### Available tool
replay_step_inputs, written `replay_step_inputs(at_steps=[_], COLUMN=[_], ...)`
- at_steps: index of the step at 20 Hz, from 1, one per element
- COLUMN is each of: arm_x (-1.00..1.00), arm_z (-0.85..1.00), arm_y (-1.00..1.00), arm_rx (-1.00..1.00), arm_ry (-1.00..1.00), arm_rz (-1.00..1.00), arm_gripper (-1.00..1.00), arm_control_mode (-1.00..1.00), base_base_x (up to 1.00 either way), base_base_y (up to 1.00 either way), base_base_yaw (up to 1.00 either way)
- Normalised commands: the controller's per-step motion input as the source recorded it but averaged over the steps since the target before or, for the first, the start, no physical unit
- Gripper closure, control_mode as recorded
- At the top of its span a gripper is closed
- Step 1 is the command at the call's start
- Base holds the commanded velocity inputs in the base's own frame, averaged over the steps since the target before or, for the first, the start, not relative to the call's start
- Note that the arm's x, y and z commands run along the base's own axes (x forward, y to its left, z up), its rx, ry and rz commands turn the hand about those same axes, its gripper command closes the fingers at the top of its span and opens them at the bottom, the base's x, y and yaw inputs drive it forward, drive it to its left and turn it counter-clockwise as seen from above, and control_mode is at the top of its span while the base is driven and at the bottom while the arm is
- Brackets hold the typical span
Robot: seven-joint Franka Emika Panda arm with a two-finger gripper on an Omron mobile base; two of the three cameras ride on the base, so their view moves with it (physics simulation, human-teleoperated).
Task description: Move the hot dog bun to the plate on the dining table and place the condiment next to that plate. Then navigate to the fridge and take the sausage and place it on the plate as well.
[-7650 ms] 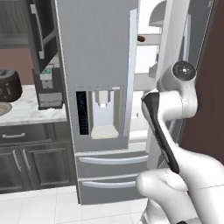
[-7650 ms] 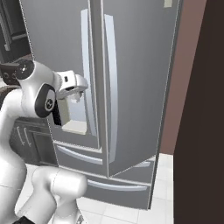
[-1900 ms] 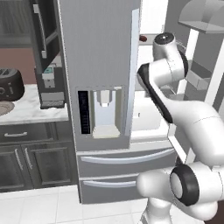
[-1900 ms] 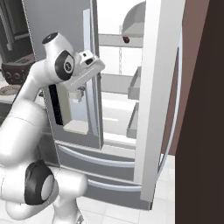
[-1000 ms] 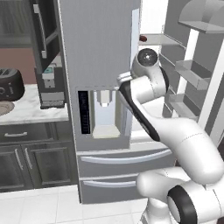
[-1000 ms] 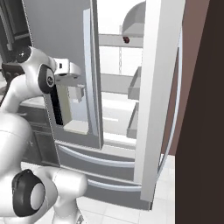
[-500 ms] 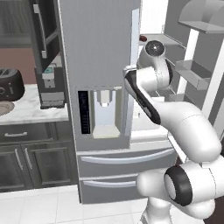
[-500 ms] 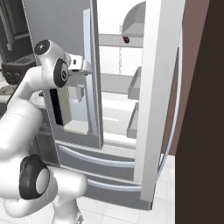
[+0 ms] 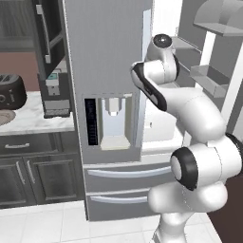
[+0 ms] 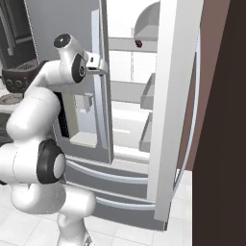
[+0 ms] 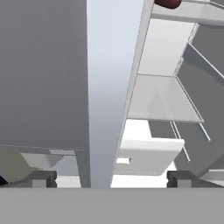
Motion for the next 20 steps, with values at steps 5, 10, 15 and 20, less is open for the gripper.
replay_step_inputs(at_steps=[5, 10, 15, 20], arm_x=[0.36, 0.27, 0.27, 0.35], arm_z=[-0.02, -0.08, -0.13, -0.15], arm_y=[0.01, 0.00, 0.00, 0.00], arm_rx=[0.00, 0.00, 0.00, 0.00], arm_ry=[0.00, 0.00, 0.00, 0.00], arm_rz=[-0.04, -0.06, -0.05, -0.03], arm_gripper=[-1.00, -1.00, -1.00, -1.00], arm_control_mode=[-1.00, -1.00, -1.00, -1.00], base_base_x=[0.00, 0.00, 0.00, 0.00], base_base_y=[0.00, 0.00, 0.00, 0.00], base_base_yaw=[0.00, 0.00, 0.00, 0.00])
